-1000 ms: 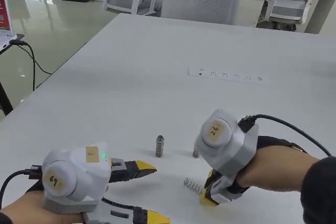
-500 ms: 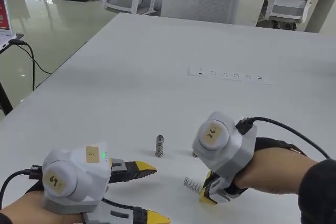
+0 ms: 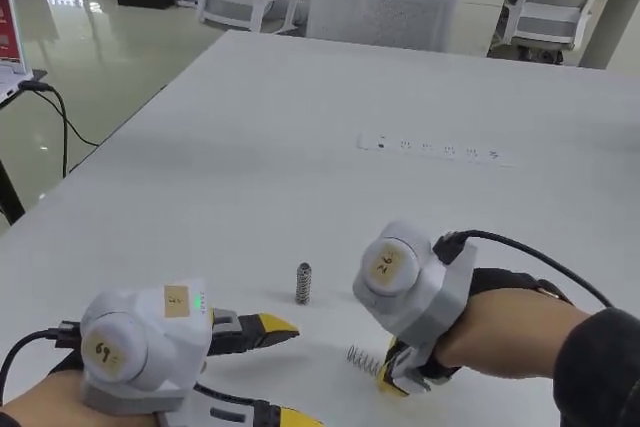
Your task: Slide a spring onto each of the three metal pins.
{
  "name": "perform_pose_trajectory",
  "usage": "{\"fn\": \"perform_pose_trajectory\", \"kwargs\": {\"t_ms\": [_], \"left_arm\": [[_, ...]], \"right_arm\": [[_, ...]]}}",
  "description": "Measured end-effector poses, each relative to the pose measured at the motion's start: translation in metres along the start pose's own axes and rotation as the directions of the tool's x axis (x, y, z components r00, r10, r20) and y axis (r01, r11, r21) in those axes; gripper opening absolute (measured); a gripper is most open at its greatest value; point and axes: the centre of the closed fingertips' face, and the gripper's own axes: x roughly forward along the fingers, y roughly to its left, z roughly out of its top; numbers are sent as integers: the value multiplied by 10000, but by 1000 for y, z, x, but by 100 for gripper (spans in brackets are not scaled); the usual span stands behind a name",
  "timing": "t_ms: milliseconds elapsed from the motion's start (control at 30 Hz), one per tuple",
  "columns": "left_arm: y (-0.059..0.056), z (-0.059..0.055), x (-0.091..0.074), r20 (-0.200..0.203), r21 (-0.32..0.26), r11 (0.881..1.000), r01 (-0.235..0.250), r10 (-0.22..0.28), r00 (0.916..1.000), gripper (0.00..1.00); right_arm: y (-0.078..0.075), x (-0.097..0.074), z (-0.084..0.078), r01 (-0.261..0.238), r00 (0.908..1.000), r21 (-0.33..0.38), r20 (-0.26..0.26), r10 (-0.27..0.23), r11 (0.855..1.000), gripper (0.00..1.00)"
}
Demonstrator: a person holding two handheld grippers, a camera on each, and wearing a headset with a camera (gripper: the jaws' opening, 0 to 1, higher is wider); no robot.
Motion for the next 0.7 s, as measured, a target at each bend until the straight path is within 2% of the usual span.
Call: {"fn": "perform_pose_trajectory", "kwargs": {"t_ms": [267,433,700], "left_arm": [[-1,1,-1,-49,65,10000,39,-39,10000,47],[-2,1,-1,-99,131,9999,62,-61,9999,47],[-1,4,-2,-119,252,9997,70,-67,9999,47]], "right_arm": [[-1,0,0,-100,9999,196,110,98,9998,8],[0,0,0,-18,9995,307,318,8,9995,8],[0,0,0,43,9994,276,336,-52,9996,8]]}}
